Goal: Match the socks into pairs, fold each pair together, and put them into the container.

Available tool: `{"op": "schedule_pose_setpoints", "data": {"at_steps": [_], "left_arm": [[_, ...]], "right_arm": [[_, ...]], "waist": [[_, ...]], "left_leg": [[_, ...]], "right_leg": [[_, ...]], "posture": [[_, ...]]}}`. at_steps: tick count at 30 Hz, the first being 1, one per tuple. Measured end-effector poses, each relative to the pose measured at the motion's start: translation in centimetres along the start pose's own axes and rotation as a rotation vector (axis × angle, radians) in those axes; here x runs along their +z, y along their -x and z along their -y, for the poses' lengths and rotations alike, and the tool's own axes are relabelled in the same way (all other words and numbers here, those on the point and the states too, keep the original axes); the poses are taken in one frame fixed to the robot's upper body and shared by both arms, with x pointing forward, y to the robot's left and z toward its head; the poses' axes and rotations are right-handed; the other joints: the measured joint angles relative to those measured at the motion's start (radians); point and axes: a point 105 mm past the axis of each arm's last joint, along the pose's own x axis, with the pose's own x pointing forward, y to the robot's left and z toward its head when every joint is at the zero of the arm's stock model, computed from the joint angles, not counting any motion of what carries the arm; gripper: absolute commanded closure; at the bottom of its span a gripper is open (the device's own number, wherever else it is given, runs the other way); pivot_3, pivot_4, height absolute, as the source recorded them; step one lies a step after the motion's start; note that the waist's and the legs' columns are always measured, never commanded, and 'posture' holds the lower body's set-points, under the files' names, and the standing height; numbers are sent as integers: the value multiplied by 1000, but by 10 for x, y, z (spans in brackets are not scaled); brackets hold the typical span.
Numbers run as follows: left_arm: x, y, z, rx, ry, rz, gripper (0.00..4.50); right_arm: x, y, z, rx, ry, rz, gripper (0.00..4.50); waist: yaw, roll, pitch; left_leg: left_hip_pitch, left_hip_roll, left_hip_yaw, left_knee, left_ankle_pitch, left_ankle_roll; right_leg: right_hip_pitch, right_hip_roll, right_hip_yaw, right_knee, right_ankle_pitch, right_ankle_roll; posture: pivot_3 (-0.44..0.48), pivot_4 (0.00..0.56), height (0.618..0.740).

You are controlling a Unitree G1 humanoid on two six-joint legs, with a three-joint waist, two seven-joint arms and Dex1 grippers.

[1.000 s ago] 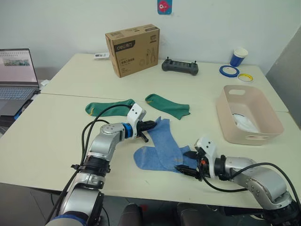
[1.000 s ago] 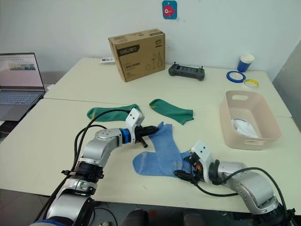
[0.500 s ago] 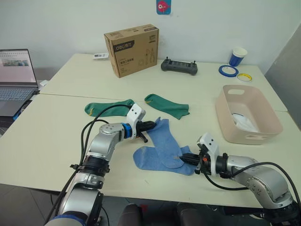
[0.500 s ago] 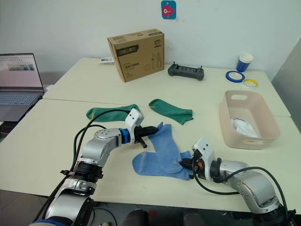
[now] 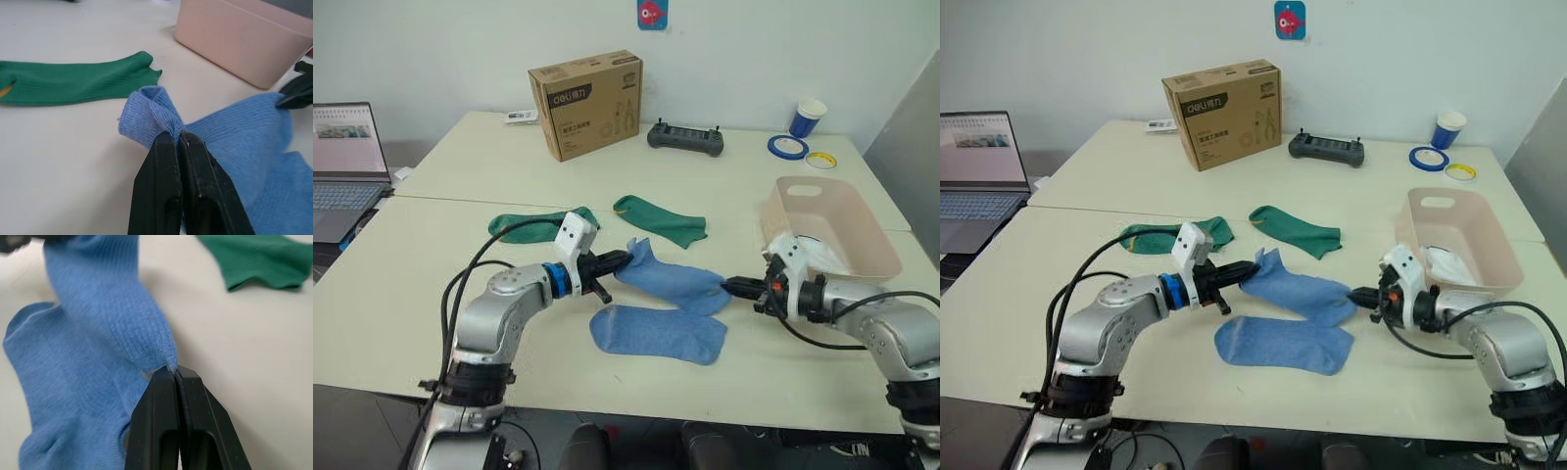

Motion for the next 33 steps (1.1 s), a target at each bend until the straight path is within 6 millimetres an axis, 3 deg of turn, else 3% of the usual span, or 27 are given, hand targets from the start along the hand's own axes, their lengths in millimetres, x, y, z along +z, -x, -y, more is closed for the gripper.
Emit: {"op": "schedule_pose_setpoints", "data": {"at_steps": [5, 9, 10, 13, 20, 22, 24, 29, 33], "left_arm": [[-29, 12, 13, 33, 49, -54, 4500], [-41, 14, 16, 61, 53, -58, 4500], [-44, 13, 18, 60, 57, -65, 4015], [-44, 10, 19, 78, 81, -36, 3161], [-38, 27, 6, 56, 1, -60, 890], [-35, 34, -5, 31, -45, -83, 152], [-28, 36, -14, 2, -83, -92, 42], [16, 30, -26, -129, -253, -69, 42], [15, 9, -12, -310, -330, -117, 42]], "right_arm": [[5, -9, 17, -24, 17, -3, 4438], [-9, -24, 14, -11, 34, -53, 4438], [-12, -27, 12, -4, 35, -62, 4282], [-15, -30, 9, 2, 34, -62, 3475], [-22, -11, 16, -71, 3, -38, 1017], [-21, -4, 19, -103, 3, -23, 987], [-22, 0, 15, -110, 4, -21, 987], [-23, 3, 0, -106, 4, -10, 987], [-25, 0, -2, -125, 1, -12, 987]], "waist": [[-5, 0, 0], [-4, 0, 0], [-4, 0, 0], [0, 0, 0], [2, 0, 0], [2, 0, 0], [2, 0, 0], [4, 0, 1], [5, 0, 1]], "left_leg": [[0, 0, 0, 0, 0, 0], [0, 0, 1, 0, 0, 0], [0, 0, 1, 0, 0, 0], [0, 0, 1, 0, 0, 0], [0, 0, 1, 0, 0, 0], [0, 0, 1, 0, 0, 0], [0, 0, 1, 0, 0, 0], [0, -1, 2, 0, 0, 0], [0, -1, 2, -1, 0, 0]], "right_leg": [[0, 0, 0, 0, 0, 0], [0, -1, 1, 0, 0, 0], [0, -1, 1, 0, 0, 0], [0, -1, 0, 0, 0, 0], [0, -1, 0, 0, 0, 0], [-1, -1, 0, 0, 0, -1], [-1, -1, 0, 0, 0, -1], [-1, -1, 1, -1, -1, -1], [-1, -1, 0, -1, -1, -1]], "posture": [[0, 150, 740], [0, 150, 740], [0, 150, 740], [0, 150, 740], [0, 150, 740], [0, 150, 740], [0, 150, 740], [0, 150, 740], [0, 150, 740]]}}
